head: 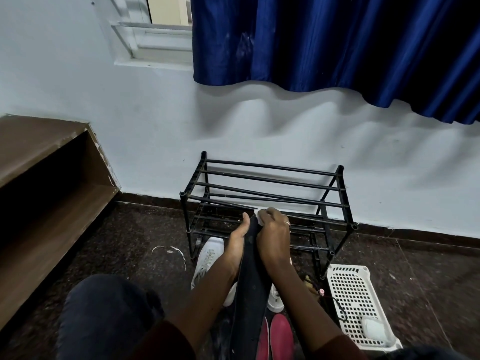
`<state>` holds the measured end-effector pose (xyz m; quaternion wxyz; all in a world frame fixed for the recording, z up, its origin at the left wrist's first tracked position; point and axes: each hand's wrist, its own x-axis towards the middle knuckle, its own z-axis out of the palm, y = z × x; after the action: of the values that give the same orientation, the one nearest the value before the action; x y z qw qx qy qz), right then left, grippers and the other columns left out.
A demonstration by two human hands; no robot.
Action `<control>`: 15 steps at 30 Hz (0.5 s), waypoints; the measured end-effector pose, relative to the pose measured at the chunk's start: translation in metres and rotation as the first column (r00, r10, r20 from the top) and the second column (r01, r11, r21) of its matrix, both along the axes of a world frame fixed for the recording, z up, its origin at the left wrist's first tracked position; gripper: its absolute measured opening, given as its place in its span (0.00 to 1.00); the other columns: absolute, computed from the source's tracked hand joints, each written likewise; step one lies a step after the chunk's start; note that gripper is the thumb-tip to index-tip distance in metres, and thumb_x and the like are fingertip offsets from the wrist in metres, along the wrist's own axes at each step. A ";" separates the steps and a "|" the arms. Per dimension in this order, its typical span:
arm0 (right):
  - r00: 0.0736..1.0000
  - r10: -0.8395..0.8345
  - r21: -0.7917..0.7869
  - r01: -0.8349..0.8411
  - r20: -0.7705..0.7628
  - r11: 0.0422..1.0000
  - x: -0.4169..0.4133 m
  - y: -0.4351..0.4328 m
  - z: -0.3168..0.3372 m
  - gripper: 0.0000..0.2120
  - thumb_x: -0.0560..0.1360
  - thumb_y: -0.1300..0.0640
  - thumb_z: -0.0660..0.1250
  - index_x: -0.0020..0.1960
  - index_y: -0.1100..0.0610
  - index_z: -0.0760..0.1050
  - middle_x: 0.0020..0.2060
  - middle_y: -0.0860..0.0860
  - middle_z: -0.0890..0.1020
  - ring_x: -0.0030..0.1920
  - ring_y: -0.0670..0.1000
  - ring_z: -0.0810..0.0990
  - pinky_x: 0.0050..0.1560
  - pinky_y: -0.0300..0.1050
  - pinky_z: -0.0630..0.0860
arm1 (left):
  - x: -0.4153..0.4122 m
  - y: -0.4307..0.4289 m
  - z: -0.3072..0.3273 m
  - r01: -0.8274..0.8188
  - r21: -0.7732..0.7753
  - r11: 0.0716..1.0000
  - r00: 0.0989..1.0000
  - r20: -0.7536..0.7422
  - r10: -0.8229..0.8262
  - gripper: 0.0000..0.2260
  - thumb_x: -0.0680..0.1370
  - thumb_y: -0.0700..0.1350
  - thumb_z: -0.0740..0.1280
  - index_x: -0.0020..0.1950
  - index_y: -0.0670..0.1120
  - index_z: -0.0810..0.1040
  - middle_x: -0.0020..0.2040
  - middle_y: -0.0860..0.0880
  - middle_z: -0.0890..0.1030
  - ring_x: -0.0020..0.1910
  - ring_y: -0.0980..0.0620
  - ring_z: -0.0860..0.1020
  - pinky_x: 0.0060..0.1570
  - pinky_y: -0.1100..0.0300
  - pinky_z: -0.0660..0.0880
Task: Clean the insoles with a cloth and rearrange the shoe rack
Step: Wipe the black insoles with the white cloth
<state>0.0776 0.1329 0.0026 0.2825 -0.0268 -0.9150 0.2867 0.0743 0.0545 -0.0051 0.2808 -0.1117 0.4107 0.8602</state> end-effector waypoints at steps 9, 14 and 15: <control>0.974 0.212 0.126 -0.220 0.078 0.967 0.012 0.000 -0.008 0.12 0.68 0.67 0.64 0.50 0.61 0.80 0.47 0.57 0.80 0.46 0.59 0.78 0.40 0.47 0.78 | 0.001 -0.001 0.002 -0.033 0.052 0.998 0.999 -0.004 0.034 0.27 0.80 0.60 0.53 0.47 0.39 0.80 0.40 0.42 0.82 0.41 0.48 0.82 0.41 0.59 0.78; 0.966 -0.123 0.334 0.041 0.228 0.942 0.004 0.005 0.005 0.10 0.65 0.67 0.70 0.46 0.62 0.79 0.41 0.58 0.79 0.38 0.60 0.79 0.36 0.50 0.76 | 0.003 0.003 0.000 -0.067 0.056 0.996 0.997 0.040 0.065 0.29 0.81 0.59 0.52 0.43 0.41 0.85 0.41 0.41 0.84 0.41 0.46 0.83 0.43 0.57 0.77; 0.945 -0.193 0.337 0.097 0.264 0.936 0.005 0.004 0.008 0.08 0.67 0.67 0.68 0.47 0.63 0.79 0.42 0.59 0.79 0.40 0.61 0.78 0.38 0.52 0.74 | 0.003 0.003 -0.002 -0.074 0.080 0.994 0.996 0.049 0.071 0.30 0.81 0.59 0.51 0.41 0.41 0.86 0.41 0.41 0.84 0.39 0.47 0.83 0.40 0.58 0.78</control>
<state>0.0821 0.1370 0.0104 0.1649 -0.0910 -0.9764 0.1058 0.0768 0.0575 -0.0068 0.2631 -0.1347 0.3645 0.8831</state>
